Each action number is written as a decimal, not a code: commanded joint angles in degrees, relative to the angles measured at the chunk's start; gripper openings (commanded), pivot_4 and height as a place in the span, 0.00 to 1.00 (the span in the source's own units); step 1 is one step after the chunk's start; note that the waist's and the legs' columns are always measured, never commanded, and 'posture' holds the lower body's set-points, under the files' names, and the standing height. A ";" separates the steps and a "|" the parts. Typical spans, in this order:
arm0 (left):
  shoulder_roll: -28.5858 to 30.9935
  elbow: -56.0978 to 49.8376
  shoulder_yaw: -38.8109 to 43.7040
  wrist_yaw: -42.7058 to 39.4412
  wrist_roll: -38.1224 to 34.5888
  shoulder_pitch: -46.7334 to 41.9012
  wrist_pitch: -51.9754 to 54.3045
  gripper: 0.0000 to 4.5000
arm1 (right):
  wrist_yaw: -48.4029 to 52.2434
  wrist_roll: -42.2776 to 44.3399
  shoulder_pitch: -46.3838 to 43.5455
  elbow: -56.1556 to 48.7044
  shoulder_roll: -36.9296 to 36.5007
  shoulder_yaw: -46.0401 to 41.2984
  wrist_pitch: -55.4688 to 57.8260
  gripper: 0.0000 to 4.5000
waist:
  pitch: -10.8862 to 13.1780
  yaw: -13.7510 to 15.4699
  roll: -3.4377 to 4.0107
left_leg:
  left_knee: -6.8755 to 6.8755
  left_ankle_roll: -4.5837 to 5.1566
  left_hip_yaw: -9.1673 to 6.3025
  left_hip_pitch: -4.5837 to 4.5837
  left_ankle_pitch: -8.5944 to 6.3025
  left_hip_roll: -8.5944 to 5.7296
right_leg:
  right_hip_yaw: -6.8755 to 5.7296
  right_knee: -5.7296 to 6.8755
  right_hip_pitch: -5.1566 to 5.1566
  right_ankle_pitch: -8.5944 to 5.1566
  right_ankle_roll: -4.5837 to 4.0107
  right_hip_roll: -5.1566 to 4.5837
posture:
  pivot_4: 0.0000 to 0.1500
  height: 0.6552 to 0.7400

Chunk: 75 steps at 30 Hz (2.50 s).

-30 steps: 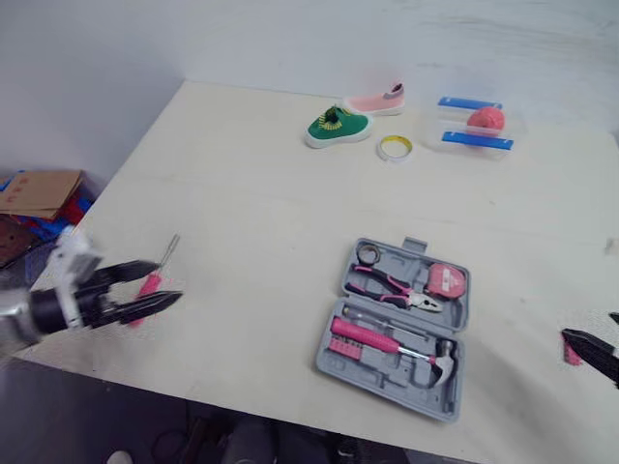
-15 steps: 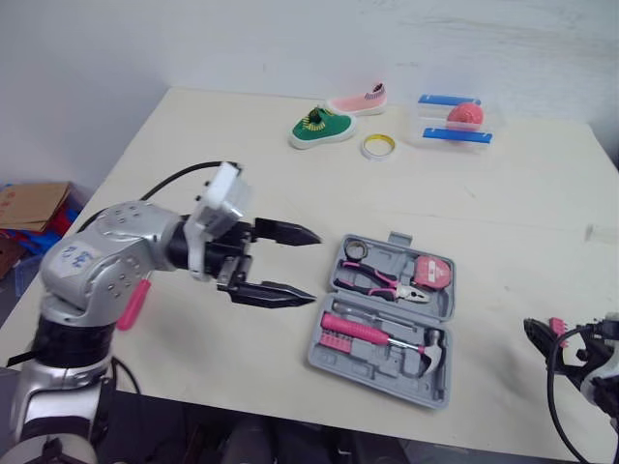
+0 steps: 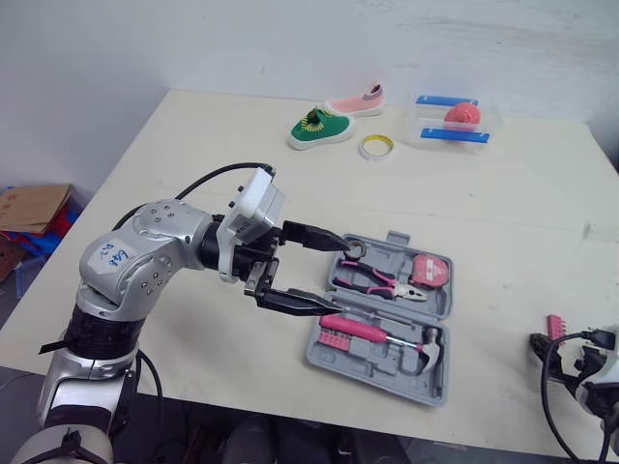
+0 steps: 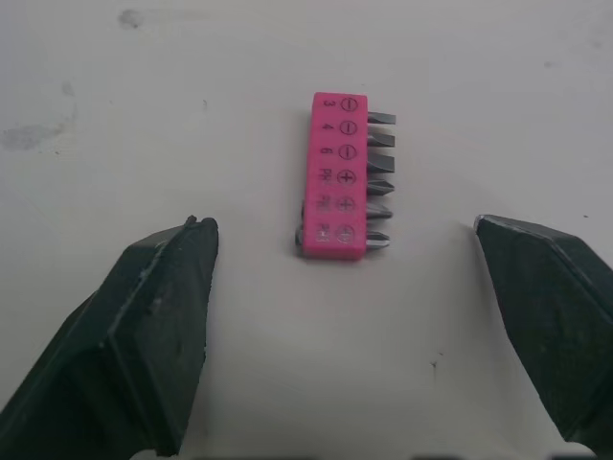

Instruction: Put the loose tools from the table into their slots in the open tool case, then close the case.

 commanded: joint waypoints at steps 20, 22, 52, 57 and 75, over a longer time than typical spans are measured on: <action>-0.23 -0.39 -0.96 2.09 1.75 -0.63 -0.06 1.00 | 5.36 -7.99 3.85 -5.08 -9.14 3.12 -8.46 0.14 | 0.11 0.23 0.08 | 0.42 0.22 -0.03 -0.23 -0.12 -0.08 | 0.01 -0.02 -0.01 -0.01 0.07 -0.14 | 1.00 0.89; 0.48 0.21 -1.30 2.06 1.75 0.24 0.90 1.00 | 10.21 -6.90 4.83 -8.42 -14.03 3.45 -8.10 0.14 | 0.19 0.06 0.17 | 0.45 0.29 0.02 -0.26 -0.18 -0.12 | 0.05 -0.04 -0.04 -0.04 0.19 -0.14 | 1.00 0.89; 5.73 1.56 -11.57 -11.11 19.21 8.74 -19.67 1.00 | 52.22 -3.78 -23.05 -15.06 -45.08 42.39 -6.82 0.14 | 0.76 0.22 -0.65 | 0.63 0.71 -0.45 -0.47 -0.59 -0.05 | -0.12 -0.42 -0.02 0.02 0.04 0.01 | 1.00 0.89; 5.08 0.36 -11.06 -9.44 19.20 9.63 -18.90 1.00 | 56.05 -7.20 -29.45 -11.80 -43.66 49.14 -8.71 0.14 | 0.77 0.24 -0.65 | 0.69 0.72 -0.45 -0.47 -0.60 -0.04 | -0.13 -0.30 -0.04 0.01 0.04 -0.02 | 1.00 0.89; 4.86 -1.74 -11.05 -7.30 19.16 9.71 -17.27 1.00 | 55.76 -12.34 -34.23 -9.49 -38.04 55.59 -8.59 0.14 | 0.77 0.13 -0.65 | 0.87 0.68 -0.45 -0.38 -0.58 -0.02 | -0.13 0.12 -0.05 -0.02 -0.03 -0.02 | 1.00 0.89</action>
